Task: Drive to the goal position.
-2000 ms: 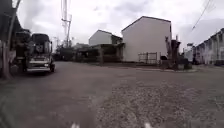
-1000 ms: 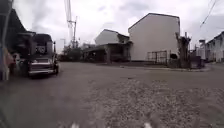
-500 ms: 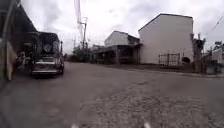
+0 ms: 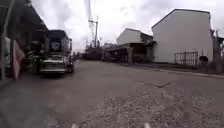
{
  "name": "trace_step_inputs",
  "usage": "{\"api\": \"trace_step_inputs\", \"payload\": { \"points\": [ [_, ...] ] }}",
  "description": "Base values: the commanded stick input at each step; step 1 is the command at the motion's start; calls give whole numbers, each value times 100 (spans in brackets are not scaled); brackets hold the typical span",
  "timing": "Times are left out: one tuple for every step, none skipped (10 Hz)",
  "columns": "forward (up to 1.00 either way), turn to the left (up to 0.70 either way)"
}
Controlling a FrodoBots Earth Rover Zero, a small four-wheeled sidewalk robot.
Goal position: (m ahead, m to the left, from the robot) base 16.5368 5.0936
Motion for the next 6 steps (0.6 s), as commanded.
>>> {"api": "trace_step_inputs", "payload": {
  "points": [
    [70,-35],
    [70,-35],
    [70,4],
    [70,8],
    [70,7],
    [70,6]
  ]
}}
